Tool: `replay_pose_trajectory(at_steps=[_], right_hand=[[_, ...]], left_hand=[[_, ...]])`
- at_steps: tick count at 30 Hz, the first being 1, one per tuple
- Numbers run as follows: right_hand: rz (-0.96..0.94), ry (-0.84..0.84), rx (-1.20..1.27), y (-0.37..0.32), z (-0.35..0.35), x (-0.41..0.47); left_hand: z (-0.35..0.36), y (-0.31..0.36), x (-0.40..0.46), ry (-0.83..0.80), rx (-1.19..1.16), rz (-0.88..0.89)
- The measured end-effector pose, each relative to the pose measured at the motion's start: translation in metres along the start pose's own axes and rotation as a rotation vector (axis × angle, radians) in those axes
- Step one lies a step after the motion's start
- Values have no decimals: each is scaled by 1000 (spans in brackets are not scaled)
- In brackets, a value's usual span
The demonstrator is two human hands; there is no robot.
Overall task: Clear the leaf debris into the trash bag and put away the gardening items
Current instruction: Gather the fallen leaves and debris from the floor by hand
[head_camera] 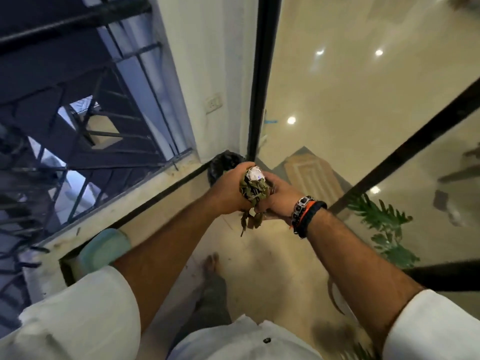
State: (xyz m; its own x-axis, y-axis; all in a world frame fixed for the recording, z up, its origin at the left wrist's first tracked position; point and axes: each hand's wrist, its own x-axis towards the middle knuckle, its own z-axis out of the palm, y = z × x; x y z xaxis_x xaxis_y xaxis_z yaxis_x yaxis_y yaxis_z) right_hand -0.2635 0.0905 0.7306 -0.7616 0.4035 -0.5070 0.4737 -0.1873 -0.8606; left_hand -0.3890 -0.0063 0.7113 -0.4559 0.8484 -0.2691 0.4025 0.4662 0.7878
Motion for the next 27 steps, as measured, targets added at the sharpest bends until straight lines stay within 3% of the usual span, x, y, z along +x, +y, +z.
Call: replay_pose_trajectory(at_steps=[15, 27], right_hand=[[104, 19, 96, -41, -20, 323], [91, -23, -214, 123, -37, 638]], left_hand=[[-104, -121, 269, -40, -31, -94], [-5, -367, 516, 42, 24, -288]])
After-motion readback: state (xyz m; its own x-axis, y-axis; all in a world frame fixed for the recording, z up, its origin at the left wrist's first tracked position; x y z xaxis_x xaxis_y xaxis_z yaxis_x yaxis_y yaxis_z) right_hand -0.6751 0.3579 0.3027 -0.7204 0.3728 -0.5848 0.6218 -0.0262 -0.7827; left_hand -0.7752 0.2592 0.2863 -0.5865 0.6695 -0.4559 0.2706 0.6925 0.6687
